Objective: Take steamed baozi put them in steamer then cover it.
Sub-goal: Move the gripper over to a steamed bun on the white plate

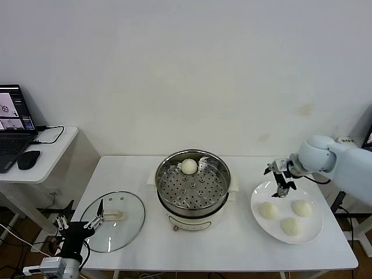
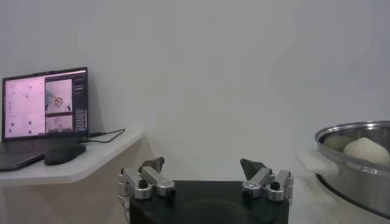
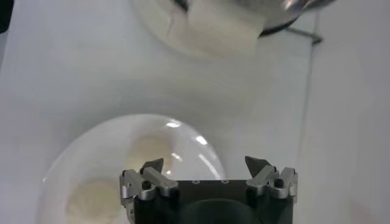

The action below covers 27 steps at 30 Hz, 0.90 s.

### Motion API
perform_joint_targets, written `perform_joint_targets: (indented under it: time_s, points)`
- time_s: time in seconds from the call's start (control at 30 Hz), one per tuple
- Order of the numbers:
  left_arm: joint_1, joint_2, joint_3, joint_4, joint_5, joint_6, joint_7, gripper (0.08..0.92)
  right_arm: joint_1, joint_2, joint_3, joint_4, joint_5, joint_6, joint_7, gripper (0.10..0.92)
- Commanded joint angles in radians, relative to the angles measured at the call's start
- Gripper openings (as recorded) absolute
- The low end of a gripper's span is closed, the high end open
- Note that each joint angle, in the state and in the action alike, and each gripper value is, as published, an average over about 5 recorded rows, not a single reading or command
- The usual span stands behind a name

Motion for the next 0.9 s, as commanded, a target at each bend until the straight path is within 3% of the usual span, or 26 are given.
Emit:
perform_joint_targets:
  time_s: [0.03, 0.9]
  points:
    - [0.002, -0.001, -0.002, 0.007, 0.0, 0.001, 0.0, 0.823, -0.214, 0.034, 0.131, -0.1, -0.087, 0.001, -0.009, 0.823]
    - [0.006, -0.009, 0.008, 0.005, 0.008, 0.0, 0.0, 0.823, -0.361, 0.082, 0.241, -0.156, -0.143, 0.026, -0.018, 0.822]
